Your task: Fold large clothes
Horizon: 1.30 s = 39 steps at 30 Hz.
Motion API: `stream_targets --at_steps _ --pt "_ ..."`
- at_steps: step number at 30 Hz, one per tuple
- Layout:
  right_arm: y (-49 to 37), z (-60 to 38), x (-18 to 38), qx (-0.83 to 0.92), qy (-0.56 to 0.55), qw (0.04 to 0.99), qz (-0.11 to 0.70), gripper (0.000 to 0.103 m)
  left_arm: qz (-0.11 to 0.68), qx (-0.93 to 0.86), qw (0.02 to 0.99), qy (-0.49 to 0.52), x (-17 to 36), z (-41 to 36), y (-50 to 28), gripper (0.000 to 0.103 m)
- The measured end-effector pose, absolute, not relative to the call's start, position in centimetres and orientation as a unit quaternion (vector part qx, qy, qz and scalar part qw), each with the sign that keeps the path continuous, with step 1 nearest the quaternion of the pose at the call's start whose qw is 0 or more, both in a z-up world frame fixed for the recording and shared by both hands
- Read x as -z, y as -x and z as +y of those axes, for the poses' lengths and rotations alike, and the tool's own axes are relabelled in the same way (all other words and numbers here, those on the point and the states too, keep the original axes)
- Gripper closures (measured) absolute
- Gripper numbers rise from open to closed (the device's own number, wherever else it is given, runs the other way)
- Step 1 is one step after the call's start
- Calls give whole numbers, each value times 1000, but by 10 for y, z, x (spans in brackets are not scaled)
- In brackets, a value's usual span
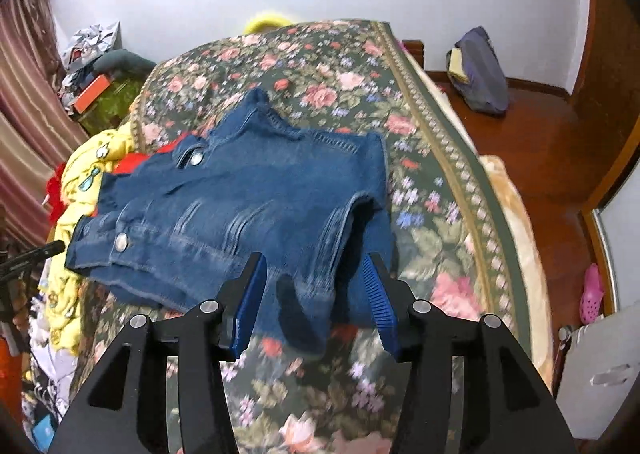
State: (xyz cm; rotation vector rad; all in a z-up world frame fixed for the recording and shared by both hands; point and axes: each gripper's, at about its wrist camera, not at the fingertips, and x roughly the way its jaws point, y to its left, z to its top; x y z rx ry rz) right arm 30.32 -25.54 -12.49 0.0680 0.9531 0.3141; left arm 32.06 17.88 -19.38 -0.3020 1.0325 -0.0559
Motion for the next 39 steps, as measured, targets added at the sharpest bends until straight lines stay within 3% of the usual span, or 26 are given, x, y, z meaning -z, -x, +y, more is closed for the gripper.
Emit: stream_targets --at_steps 10,15,16,20,22,28,34,39 --pt "-312 -238 168 -159 -36 847 506 56 511 4 846 153 224 177 -330 56" --pt "-313 -244 156 -165 -53 859 482 58 543 19 807 230 249 185 -331 56" --pt "-311 -244 152 -165 -52 864 473 65 541 19 808 231 248 184 -330 59" --pt "-308 -240 139 -176 -38 872 455 83 517 8 839 168 227 169 -322 90" --pt "-308 -239 135 -182 -41 872 452 86 495 12 856 151 211 165 -317 96" --pt "-320 -226 111 -189 -9 885 425 90 432 9 896 104 153 152 -320 97" --pt "-354 -207 69 -185 30 907 376 92 388 -12 919 73 109 146 -372 99" --pt "-410 -215 61 -143 11 911 386 93 356 -48 930 80 94 153 -424 99"
